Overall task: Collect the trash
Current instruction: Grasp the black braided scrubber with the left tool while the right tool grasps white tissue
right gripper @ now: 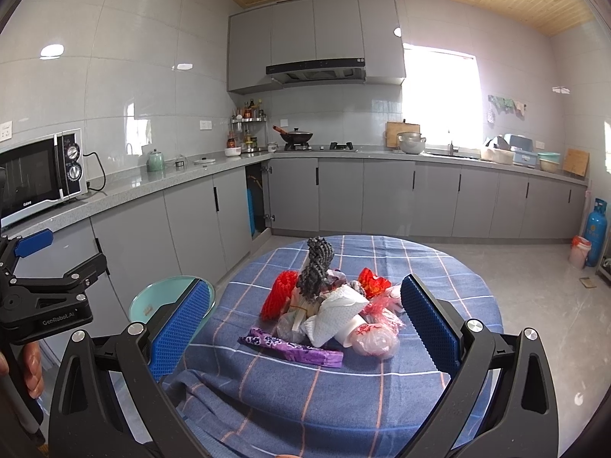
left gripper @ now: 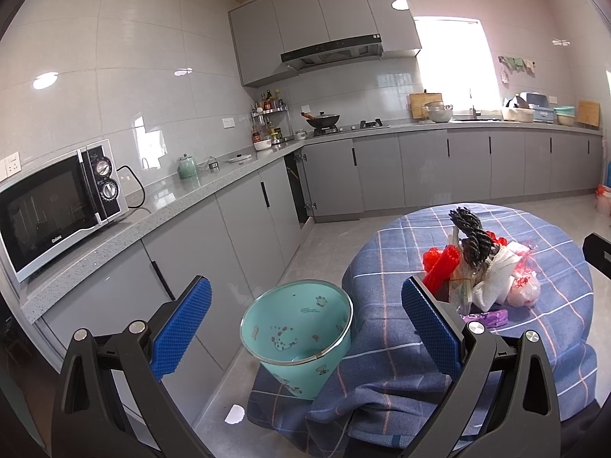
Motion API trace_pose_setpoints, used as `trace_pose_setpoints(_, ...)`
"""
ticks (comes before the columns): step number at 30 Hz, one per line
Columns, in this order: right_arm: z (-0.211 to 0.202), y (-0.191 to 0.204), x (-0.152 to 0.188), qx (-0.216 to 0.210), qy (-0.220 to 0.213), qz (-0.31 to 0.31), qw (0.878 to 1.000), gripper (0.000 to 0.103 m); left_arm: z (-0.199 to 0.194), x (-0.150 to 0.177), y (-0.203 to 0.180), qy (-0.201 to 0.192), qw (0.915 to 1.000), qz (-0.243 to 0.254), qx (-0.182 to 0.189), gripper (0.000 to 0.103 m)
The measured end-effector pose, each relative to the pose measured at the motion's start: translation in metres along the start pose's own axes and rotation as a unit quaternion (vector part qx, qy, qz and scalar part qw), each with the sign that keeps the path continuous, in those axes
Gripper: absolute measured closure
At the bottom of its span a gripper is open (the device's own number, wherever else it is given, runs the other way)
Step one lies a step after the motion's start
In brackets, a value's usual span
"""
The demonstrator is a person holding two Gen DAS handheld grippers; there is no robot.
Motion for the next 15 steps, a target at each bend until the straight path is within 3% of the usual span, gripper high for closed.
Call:
trace_pose_setpoints(8,0.044,-0.047,0.02,0.054,0.023,0.019,0.998,0.005,0.034,-0.003,-0.022,-0.002,0.9999,0.013,0.002,0.005)
trace_pose_setpoints(15,0.077,-0.09,0.041,0.094,0.043,0.035,0.994,0.005,0.067,-0.014,-0.075,-0.001,0.9993,0.019,0.032,0.005)
Point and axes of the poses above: each gripper's, at about its wrist camera, not at the fingertips, and z roughly the way its jaws point, y to its left, x to its underside, the point moved 10 cm from there along z, roughly the way its jaws point, and after that the axes turned 6 degrees about -z, right-handed, at the moved point
